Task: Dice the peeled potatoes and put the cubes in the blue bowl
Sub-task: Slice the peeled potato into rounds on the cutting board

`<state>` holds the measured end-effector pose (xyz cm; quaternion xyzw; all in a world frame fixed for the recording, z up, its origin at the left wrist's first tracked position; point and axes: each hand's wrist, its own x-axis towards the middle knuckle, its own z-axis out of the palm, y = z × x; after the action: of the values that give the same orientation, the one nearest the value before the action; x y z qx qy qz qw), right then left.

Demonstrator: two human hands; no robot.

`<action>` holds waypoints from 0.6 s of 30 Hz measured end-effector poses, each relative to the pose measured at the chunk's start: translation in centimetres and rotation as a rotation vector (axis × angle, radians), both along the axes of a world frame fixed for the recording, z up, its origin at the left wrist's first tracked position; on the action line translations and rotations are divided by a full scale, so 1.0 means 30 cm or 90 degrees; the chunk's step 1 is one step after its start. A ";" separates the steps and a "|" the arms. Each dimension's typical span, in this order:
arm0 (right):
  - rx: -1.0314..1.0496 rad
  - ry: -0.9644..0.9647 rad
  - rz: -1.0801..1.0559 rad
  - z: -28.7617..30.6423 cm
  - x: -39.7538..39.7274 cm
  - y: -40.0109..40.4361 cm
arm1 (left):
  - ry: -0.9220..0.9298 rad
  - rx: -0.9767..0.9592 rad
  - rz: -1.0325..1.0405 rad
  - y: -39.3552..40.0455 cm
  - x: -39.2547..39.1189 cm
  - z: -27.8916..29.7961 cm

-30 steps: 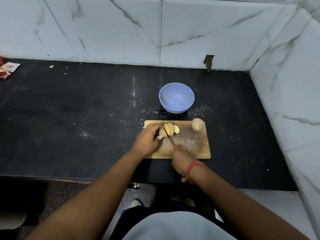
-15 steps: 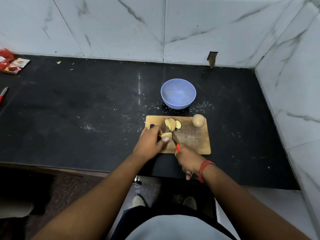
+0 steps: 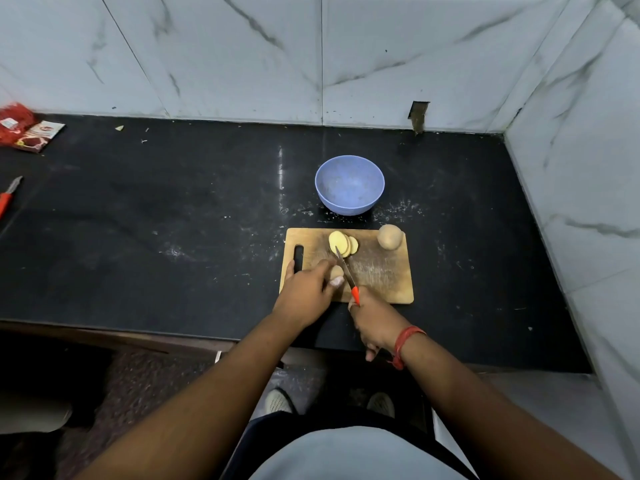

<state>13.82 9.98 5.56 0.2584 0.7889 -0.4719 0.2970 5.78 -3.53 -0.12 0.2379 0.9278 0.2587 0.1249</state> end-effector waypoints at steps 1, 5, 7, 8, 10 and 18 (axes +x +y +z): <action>0.007 -0.002 0.005 -0.005 0.003 -0.001 | -0.004 0.010 0.001 0.001 -0.003 -0.002; 0.036 -0.006 0.042 -0.006 0.000 -0.006 | 0.008 0.035 -0.006 -0.004 -0.008 -0.017; 0.058 -0.001 0.054 0.004 -0.007 -0.007 | 0.047 0.036 -0.012 -0.007 -0.010 -0.029; 0.073 -0.001 0.057 0.010 -0.008 -0.006 | 0.057 0.041 -0.010 -0.006 -0.010 -0.034; 0.104 0.003 0.064 0.021 0.000 -0.004 | 0.052 0.064 -0.006 -0.001 -0.011 -0.039; 0.151 -0.007 0.108 0.036 0.044 0.001 | -0.012 0.182 0.063 0.009 0.012 -0.041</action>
<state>15.15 10.02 6.65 0.2270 0.8564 -0.3470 0.3076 6.15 -3.26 -1.36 0.2045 0.8908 0.3966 0.0856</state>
